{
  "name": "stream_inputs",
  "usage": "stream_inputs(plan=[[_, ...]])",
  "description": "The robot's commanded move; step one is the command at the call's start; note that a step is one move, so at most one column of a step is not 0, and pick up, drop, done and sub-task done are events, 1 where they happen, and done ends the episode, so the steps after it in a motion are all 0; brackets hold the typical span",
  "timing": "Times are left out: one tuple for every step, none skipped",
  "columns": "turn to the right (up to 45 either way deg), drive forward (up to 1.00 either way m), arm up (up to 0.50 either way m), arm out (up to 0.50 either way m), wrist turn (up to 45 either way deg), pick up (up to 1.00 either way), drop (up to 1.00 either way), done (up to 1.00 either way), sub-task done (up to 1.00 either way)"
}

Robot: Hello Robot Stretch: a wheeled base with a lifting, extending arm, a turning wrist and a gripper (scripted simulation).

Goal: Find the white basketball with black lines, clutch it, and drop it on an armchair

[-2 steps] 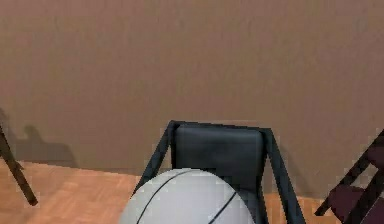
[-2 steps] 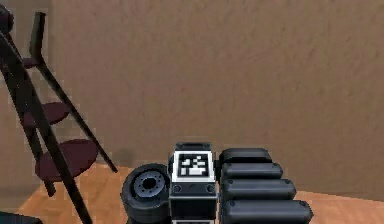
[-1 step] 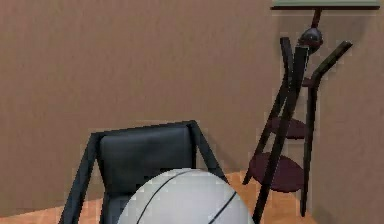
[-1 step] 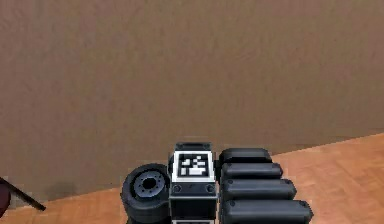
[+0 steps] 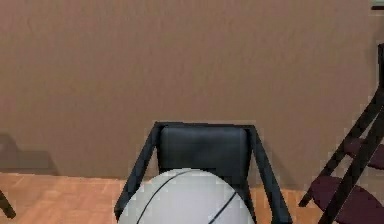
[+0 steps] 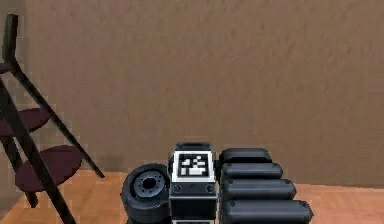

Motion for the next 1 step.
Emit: stream_inputs(plan=[[12.0, 0.0, 0.0, 0.0, 0.0, 0.0, 0.0, 0.0, 0.0]])
